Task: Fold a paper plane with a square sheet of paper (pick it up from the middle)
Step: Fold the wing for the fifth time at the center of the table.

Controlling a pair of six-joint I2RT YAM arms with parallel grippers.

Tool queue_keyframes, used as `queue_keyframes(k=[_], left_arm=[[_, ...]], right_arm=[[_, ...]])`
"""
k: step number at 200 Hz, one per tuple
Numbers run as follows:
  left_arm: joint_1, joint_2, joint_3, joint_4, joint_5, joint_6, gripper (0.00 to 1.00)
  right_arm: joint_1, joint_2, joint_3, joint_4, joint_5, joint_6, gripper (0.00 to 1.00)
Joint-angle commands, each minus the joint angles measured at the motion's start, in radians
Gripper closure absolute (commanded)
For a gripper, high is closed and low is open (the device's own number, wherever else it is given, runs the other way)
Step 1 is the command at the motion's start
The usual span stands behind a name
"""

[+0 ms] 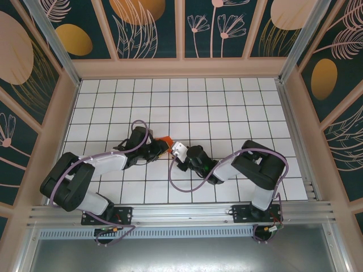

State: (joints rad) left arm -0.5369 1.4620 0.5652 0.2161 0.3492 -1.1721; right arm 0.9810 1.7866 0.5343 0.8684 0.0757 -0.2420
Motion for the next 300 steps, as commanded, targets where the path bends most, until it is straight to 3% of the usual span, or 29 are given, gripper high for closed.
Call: queue_keyframes(k=[1,31,97,192,300], left_arm=[[0.03,-0.073,0.034,-0.067,-0.073,0.04,0.55],[0.049,-0.152,0.015,-0.083,-0.144,0.055,0.41],[0.049,-0.238,-0.13,0.098,-0.081,0.108,0.36],[0.046,-0.19,-0.292,0.39,0.026,0.092,0.54],[0.028,-0.003,-0.26,0.577,0.089,0.048,0.65]], right_arm=[[-0.012,-0.037,0.025,-0.042,-0.077,0.087,0.88],[-0.027,-0.037,0.054,-0.106,-0.161,0.193,0.89],[-0.088,-0.004,0.108,-0.167,-0.308,0.41,0.9],[-0.111,0.049,0.135,-0.176,-0.393,0.608,0.91],[-0.156,0.095,0.146,-0.183,-0.498,0.808,0.91]])
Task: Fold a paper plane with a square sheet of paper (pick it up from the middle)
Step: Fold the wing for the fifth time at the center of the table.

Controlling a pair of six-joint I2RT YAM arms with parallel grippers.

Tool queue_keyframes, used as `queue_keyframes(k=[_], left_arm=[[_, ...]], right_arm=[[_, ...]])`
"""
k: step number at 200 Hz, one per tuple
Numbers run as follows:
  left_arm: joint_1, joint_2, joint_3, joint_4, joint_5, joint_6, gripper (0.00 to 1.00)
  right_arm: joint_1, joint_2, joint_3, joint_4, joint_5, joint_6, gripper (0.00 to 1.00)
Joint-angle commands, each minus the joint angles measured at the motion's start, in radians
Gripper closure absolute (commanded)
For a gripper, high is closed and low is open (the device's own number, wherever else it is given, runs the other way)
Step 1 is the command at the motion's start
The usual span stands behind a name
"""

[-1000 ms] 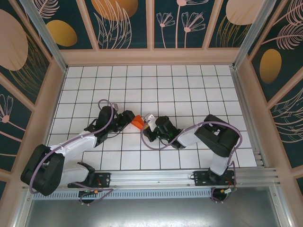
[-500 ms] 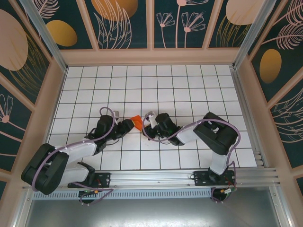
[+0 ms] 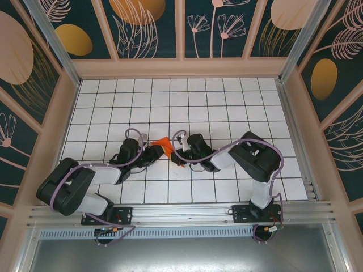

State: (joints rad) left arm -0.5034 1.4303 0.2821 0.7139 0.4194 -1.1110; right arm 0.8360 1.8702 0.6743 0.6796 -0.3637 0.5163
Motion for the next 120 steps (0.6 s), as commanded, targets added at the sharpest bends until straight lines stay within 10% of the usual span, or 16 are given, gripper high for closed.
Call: queue_keyframes(k=[1,120], left_arm=[[-0.006,0.029,0.024,0.081,0.019,-0.013,0.65],[-0.007,0.218,0.101,0.14,0.053,-0.01,0.68]], right_arm=[[-0.012,0.012,0.006,0.006,-0.06,0.05,0.91],[-0.042,-0.016,-0.022,-0.01,-0.144,0.02,0.81]])
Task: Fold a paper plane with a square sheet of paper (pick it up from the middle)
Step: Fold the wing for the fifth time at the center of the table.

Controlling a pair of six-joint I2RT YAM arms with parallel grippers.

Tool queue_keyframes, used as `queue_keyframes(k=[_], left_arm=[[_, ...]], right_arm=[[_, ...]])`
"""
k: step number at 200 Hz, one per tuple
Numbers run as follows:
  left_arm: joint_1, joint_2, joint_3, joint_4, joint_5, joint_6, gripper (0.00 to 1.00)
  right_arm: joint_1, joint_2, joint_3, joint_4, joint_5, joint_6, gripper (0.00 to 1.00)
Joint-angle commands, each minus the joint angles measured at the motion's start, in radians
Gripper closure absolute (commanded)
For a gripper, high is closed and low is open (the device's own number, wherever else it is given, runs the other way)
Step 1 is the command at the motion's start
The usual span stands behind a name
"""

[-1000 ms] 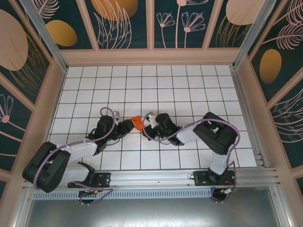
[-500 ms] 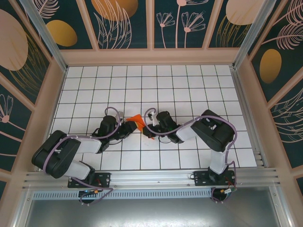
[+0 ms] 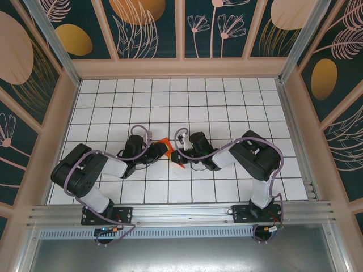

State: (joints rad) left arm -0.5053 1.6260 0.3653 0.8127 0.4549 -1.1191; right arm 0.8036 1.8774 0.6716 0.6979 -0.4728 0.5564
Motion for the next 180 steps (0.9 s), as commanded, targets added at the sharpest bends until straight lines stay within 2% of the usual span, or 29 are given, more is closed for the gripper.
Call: queue_keyframes(k=[1,52,122,180], left_arm=[[-0.005,0.023,0.018,0.042,0.018,-0.002,0.68],[-0.005,0.04,0.023,0.021,0.023,0.0,0.69],[-0.006,0.052,0.041,-0.01,0.019,0.008,0.7],[-0.005,0.06,0.042,-0.014,0.019,0.008,0.71]], right_arm=[[-0.01,-0.023,-0.019,-0.029,-0.036,-0.021,0.81],[-0.024,-0.062,0.001,-0.077,-0.057,-0.013,0.79],[-0.023,-0.122,0.032,-0.216,-0.059,-0.085,0.75],[-0.023,-0.114,0.034,-0.278,-0.044,-0.119,0.79]])
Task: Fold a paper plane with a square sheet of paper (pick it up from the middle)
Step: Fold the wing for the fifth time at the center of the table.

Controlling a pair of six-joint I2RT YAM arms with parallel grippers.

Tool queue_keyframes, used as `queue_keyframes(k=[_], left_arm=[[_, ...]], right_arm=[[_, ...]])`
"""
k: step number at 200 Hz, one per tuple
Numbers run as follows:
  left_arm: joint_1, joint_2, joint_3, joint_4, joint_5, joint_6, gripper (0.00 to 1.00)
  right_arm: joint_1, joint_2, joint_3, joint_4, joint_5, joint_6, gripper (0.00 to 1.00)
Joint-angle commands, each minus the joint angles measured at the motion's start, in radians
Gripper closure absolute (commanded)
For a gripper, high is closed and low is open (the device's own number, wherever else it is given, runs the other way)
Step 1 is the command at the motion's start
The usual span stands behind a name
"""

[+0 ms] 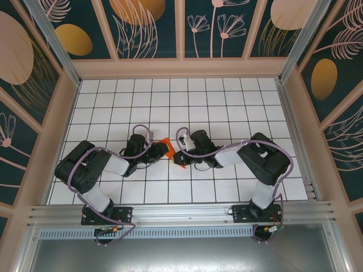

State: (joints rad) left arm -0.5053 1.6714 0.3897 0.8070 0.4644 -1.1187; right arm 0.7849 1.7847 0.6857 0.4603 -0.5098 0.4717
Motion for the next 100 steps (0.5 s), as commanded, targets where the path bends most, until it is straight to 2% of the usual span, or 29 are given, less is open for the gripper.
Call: queue_keyframes(k=[1,15,53,100], left_arm=[[-0.005,0.014,0.019,-0.009,0.008,0.008,0.71],[-0.005,0.016,0.02,-0.014,0.009,0.01,0.71],[-0.005,0.019,0.024,-0.022,0.003,0.011,0.71],[-0.005,0.029,0.028,-0.028,-0.003,0.01,0.71]], right_arm=[[-0.004,-0.021,0.021,-0.042,-0.007,-0.034,0.8],[-0.005,-0.019,0.017,-0.039,-0.001,-0.039,0.84],[-0.004,0.01,0.021,-0.057,0.002,-0.037,0.88],[-0.006,0.055,0.033,-0.1,0.002,-0.024,0.89]])
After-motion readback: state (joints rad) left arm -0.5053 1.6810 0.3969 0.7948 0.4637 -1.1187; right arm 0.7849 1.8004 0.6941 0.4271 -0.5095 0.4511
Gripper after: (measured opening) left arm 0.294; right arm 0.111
